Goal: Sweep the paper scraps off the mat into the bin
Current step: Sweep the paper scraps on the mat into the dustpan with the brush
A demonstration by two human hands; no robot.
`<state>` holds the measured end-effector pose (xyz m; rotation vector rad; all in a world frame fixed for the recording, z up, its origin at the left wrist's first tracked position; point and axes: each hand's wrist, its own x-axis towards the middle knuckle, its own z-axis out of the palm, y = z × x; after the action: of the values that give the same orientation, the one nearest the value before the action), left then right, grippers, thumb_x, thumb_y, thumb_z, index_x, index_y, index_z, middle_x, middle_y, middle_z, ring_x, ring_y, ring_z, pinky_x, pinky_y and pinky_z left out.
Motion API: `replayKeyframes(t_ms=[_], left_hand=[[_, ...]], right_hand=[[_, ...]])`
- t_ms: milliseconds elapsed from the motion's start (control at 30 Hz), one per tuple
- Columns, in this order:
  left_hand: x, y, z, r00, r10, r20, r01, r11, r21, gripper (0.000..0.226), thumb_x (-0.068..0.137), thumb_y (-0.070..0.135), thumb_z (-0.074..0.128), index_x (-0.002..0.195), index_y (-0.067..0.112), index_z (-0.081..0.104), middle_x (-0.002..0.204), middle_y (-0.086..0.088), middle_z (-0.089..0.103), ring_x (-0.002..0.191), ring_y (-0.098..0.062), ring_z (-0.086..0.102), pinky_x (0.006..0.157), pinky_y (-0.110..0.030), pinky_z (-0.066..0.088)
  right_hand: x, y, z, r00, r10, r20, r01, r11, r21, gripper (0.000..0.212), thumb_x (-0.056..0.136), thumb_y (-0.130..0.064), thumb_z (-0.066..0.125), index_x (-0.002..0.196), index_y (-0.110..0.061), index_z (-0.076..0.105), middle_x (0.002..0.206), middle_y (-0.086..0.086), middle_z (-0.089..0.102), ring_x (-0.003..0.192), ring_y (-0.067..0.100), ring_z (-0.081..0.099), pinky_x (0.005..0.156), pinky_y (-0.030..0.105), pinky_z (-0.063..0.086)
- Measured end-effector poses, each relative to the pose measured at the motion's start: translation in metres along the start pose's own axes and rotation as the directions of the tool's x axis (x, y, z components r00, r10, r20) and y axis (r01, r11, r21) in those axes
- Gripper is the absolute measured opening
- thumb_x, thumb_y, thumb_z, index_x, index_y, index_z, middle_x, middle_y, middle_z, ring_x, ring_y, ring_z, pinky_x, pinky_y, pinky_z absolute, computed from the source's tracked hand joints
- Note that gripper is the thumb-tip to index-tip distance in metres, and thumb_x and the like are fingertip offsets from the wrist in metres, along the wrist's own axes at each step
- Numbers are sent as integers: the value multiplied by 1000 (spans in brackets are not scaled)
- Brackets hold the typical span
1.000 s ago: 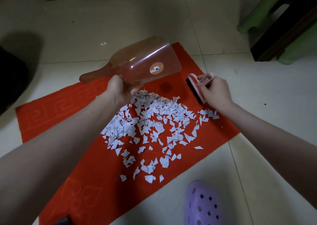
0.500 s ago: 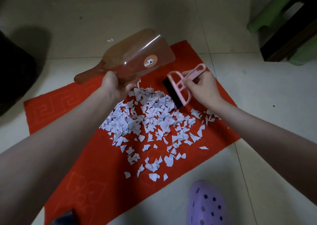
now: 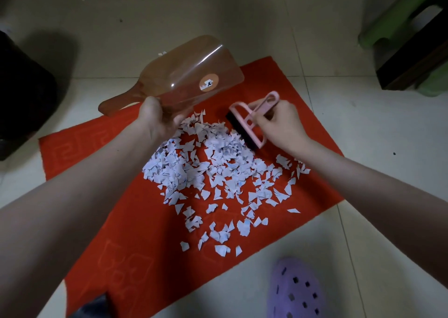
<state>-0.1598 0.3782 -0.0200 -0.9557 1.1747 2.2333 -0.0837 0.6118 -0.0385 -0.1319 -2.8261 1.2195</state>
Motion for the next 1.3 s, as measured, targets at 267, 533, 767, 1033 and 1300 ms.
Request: replayKeyframes(t_ms=[267, 533, 767, 1033, 1300], left_hand=[[-2, 3, -5, 1000, -1, -16, 1, 1000, -25, 32, 101, 17, 39, 124, 4, 57, 105, -18, 70, 92, -33, 70, 64, -39, 61], [1, 2, -8, 1000, -5, -15, 5, 1000, -5, 34, 102, 17, 35, 126, 4, 56, 112, -18, 68, 98, -33, 69, 65, -39, 61], [0, 7, -12, 1000, -6, -30, 5, 999, -31, 33, 101, 18, 37, 125, 4, 55, 110, -18, 69, 97, -33, 70, 72, -41, 60], [-2, 20, -25, 998, 28, -61, -31, 998, -48, 34, 101, 15, 35, 125, 3, 54, 109, -17, 69, 94, -33, 70, 71, -39, 61], [0, 25, -36, 996, 45, -73, -50, 996, -69, 33, 100, 15, 36, 123, 3, 56, 100, -17, 71, 88, -34, 70, 73, -42, 60]], right_hand=[[21, 4, -14, 991, 39, -125, -31, 997, 65, 21, 80, -19, 56, 93, -27, 72, 84, -2, 73, 76, 20, 69, 71, 45, 55], [24, 12, 4, 999, 39, 31, -28, 955, -297, 21, 89, -28, 55, 106, -31, 67, 89, 5, 72, 78, 26, 66, 67, 37, 54], [26, -4, 12, 999, -46, 17, 47, 996, -69, 19, 86, -24, 59, 99, -31, 72, 87, -3, 73, 72, 17, 67, 66, 42, 55], [57, -10, 26, 997, -80, -1, 75, 937, -340, 22, 89, -32, 54, 108, -31, 66, 98, 4, 72, 93, 31, 65, 71, 34, 48], [57, -34, 56, 953, -140, 269, 239, 892, -384, 22, 94, -37, 54, 110, -27, 67, 96, 1, 70, 90, 24, 64, 70, 28, 40]])
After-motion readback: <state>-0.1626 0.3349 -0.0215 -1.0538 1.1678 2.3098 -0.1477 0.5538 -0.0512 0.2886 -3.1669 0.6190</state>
